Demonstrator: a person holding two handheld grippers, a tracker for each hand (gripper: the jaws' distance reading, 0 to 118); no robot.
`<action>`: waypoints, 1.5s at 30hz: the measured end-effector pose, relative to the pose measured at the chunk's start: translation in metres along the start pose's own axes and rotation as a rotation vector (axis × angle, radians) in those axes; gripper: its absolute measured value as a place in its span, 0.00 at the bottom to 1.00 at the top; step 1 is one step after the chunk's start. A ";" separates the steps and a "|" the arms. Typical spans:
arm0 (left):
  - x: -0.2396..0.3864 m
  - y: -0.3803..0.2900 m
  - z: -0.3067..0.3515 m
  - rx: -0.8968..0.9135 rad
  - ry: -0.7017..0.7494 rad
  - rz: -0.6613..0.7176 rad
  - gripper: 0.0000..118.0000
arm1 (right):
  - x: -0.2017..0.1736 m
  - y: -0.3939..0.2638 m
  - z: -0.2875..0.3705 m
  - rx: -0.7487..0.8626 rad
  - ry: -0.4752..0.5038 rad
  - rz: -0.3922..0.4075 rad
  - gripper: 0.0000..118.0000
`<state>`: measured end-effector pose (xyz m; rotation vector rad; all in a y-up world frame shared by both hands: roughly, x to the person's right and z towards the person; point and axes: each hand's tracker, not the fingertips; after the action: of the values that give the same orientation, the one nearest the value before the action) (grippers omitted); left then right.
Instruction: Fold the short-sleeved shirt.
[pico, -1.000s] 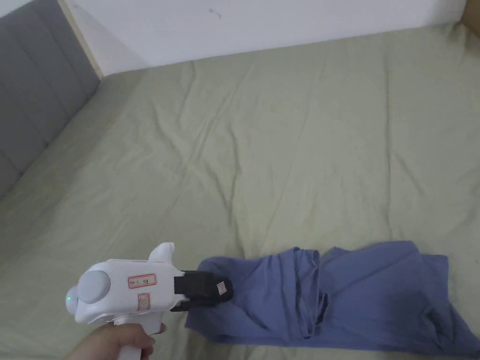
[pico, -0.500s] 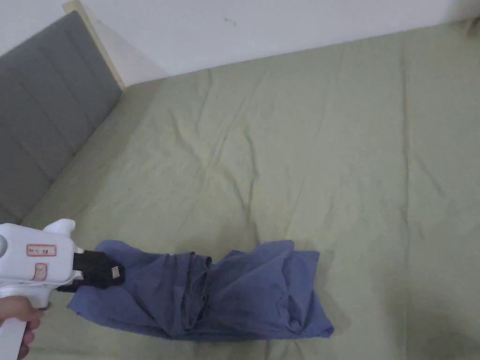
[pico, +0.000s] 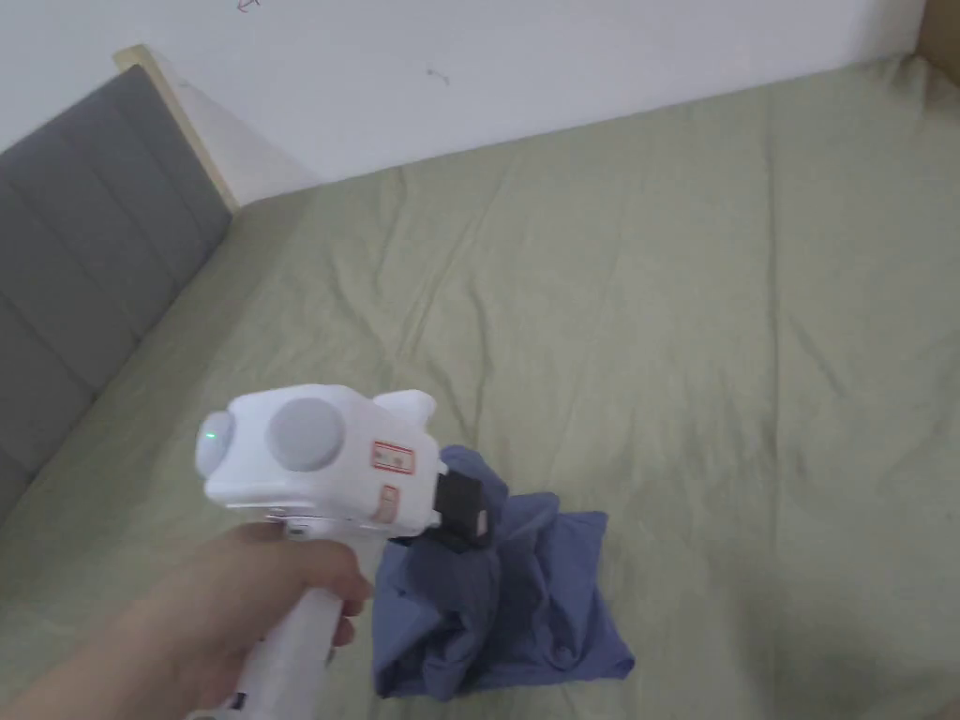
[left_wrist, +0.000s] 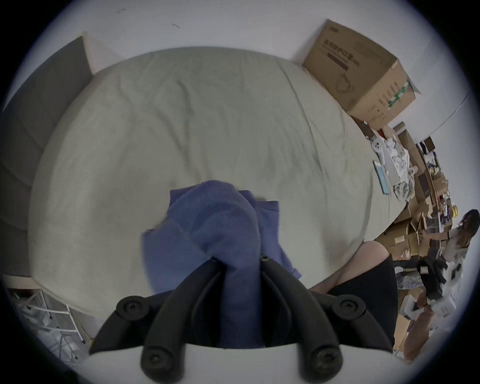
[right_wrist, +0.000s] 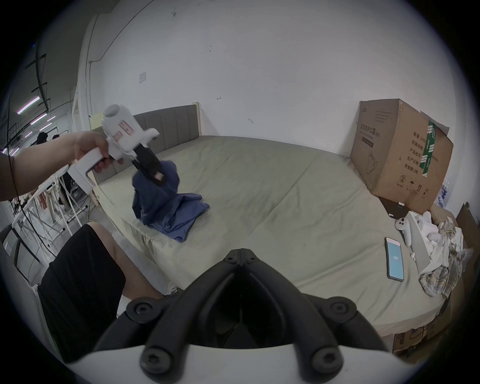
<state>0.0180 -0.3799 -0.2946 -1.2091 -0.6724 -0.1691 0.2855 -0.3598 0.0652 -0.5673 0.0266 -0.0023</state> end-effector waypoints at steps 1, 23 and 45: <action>0.008 0.000 -0.014 -0.013 -0.012 -0.002 0.14 | 0.002 -0.002 0.002 -0.004 -0.002 -0.004 0.00; 0.060 -0.047 -0.112 0.020 0.056 0.019 0.06 | -0.009 -0.001 -0.001 -0.027 0.011 0.023 0.00; -0.168 -0.107 0.014 0.249 -0.323 0.402 0.69 | -0.074 0.009 -0.319 -0.327 0.217 -0.244 0.00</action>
<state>-0.1709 -0.4447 -0.3007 -1.1139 -0.6906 0.4427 0.2035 -0.5225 -0.2069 -0.8921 0.1710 -0.3012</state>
